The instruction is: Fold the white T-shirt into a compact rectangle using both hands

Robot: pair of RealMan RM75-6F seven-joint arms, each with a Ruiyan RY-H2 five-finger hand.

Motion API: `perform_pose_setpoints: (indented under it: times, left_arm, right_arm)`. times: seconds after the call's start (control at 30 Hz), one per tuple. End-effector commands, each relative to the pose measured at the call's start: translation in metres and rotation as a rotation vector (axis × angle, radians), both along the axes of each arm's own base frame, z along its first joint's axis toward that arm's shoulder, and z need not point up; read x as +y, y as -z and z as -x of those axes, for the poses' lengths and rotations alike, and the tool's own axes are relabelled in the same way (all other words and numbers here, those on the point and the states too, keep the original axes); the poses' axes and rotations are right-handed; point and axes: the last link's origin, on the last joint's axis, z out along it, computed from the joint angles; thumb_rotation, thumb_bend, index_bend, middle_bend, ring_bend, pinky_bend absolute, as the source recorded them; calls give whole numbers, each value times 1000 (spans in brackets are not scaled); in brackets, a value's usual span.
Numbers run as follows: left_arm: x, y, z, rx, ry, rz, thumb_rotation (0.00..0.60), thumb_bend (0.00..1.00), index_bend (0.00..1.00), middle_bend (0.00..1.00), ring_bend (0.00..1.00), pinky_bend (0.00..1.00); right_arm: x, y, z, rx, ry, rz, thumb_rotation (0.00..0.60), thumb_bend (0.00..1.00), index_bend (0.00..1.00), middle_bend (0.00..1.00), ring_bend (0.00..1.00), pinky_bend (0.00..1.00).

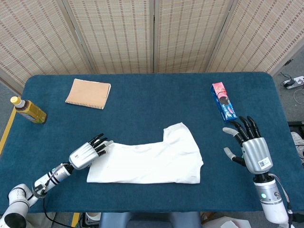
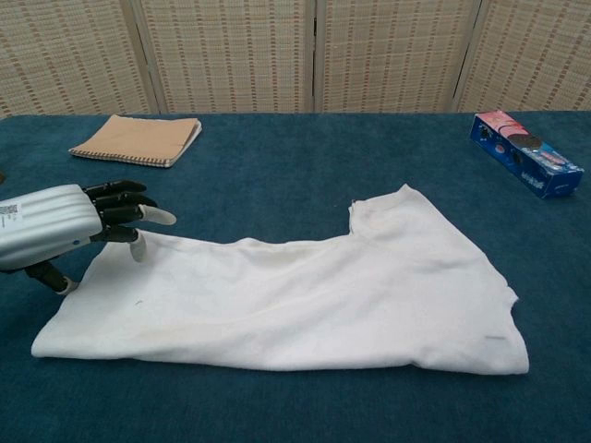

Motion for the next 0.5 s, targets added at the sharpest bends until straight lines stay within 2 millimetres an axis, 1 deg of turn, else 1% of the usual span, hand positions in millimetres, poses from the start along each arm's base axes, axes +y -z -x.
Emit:
perform_pose_setpoints:
  times: [0.03, 0.23, 0.37, 0.43, 0.5]
  left_arm:
    - [0, 0, 1, 0, -6, 4, 600, 342, 552, 163, 121, 2]
    - [-2, 2, -1, -29, -27, 28, 600, 433, 624, 183, 128, 2]
    - [-3, 5, -3, -39, -30, 43, 600, 500, 684, 224, 145, 2]
    - [-3, 7, -5, -51, -34, 53, 600, 553, 699, 236, 152, 2]
    - [-3, 8, -7, -59, -36, 59, 600, 582, 708, 238, 152, 2]
  right_arm:
    - [0, 1, 0, -1, 0, -1, 600, 206, 311, 206, 64, 4]
    - [0, 1, 0, -1, -2, 1, 600, 206, 315, 206, 64, 4]
    - [0, 0, 1, -1, 1, 2, 600, 206, 319, 208, 64, 4]
    - [0, 0, 1, -1, 0, 3, 600, 206, 323, 209, 64, 4]
    - [0, 0, 1, 0, -1, 3, 600, 206, 325, 209, 65, 4]
